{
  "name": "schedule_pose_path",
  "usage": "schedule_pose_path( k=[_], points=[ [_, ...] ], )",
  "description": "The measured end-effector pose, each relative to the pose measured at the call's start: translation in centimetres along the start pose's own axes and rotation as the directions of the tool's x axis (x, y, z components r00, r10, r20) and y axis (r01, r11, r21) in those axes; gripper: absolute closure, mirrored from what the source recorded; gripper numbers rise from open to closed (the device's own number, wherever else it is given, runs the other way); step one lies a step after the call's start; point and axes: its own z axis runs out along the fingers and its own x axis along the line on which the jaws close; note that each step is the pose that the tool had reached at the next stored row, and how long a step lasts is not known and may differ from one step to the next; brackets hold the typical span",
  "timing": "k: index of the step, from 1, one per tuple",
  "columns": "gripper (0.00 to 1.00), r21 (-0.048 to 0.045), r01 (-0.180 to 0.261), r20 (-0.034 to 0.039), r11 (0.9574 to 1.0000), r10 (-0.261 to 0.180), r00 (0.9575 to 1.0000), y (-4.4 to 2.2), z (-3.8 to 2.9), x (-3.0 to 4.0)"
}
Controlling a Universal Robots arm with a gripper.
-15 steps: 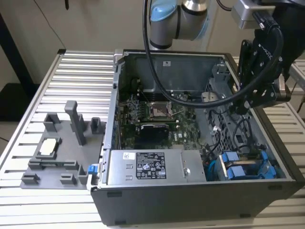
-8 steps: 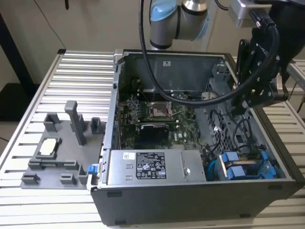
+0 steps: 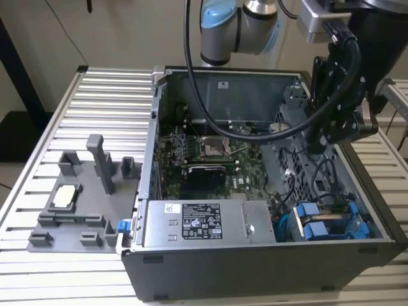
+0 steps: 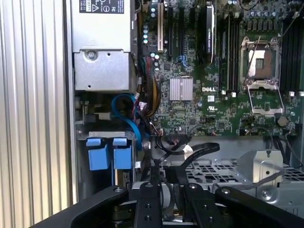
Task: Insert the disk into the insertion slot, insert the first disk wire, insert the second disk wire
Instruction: 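Insert the second disk wire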
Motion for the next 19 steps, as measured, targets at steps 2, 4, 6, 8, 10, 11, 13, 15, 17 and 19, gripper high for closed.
schedule_pose_path(
  k=[2,4,6,8,10,11,13,15,17,19],
  points=[
    [0.73,0.0027,0.007,0.0002,1.0,-0.007,1.0,0.1,0.0,-0.05],
    [0.73,0.0027,0.014,0.0003,0.9999,-0.014,0.9999,0.19,-0.02,-0.05],
    [0.73,0.0034,0.021,0.0006,0.9998,-0.021,0.9998,0.38,-0.03,-0.06],
    [0.73,0.0053,0.027,0.0011,0.9996,-0.027,0.9996,0.55,-0.03,-0.05],
    [0.73,0.0077,0.033,0.004,0.9994,-0.033,0.9995,0.66,-0.19,-0.06],
    [0.73,0.0094,0.035,0.0088,0.9994,-0.035,0.9994,0.68,-0.26,-0.06],
    [0.73,0.0124,0.037,0.0151,0.9993,-0.037,0.9992,0.71,-0.53,-0.07],
    [0.73,0.0166,0.037,0.0183,0.9992,-0.037,0.9991,0.8,-0.65,-0.11],
    [0.73,0.0238,0.038,0.0217,0.999,-0.039,0.999,0.92,-0.66,-0.16],
    [0.73,0.034,0.04,0.0224,0.9986,-0.041,0.9989,1.13,-0.65,-0.2]
  ],
)
